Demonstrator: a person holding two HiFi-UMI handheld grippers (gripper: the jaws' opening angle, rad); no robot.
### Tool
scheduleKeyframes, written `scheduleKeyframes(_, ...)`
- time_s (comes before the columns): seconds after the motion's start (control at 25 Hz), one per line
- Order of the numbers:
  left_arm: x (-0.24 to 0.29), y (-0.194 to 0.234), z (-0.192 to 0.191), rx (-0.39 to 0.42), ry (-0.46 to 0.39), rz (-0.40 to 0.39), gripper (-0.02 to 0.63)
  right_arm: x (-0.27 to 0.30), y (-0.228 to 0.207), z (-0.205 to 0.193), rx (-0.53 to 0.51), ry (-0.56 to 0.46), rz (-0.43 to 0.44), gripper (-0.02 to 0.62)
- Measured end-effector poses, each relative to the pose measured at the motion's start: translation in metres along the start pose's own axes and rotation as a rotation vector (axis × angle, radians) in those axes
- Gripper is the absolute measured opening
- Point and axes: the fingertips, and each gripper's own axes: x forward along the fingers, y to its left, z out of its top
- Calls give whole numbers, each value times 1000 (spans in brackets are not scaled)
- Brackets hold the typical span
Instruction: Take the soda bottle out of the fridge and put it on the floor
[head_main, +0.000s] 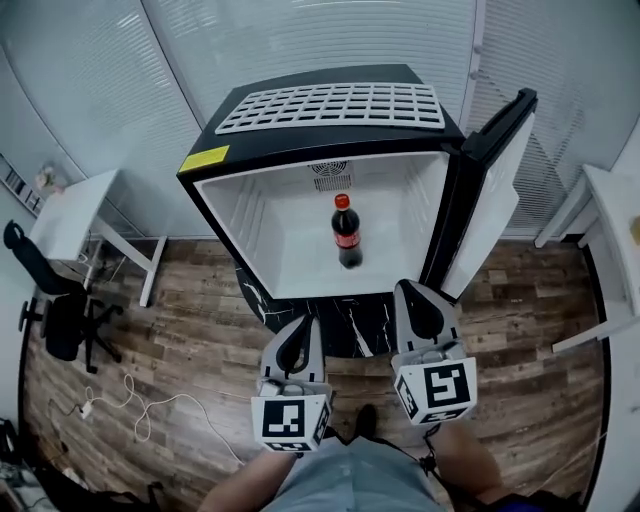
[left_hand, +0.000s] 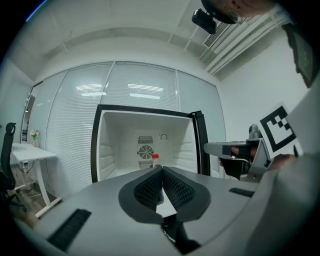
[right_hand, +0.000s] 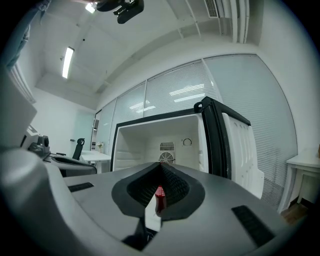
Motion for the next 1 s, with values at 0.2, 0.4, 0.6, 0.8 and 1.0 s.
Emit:
scheduleKeyframes(0.2,18,9,1,-14,-3,27,16,24,0,2,-10,0,38,15)
scheduleKeyframes(0.4,39,30,-4,-31,6,43,17,55,6,-7,-13,24,58,15)
scheduleKeyframes(0.6,68,52,-8,-35,16,34,17,89,7,-13,-24,46,55,15)
scheduleKeyframes(0.8,98,70,-5,-36,16,16,15,121,3,-6,-27,38,50,15)
scheduleKeyframes(1.0,124,85,-5,-38,28,2,17,154,7,-7,-21,52,90,197)
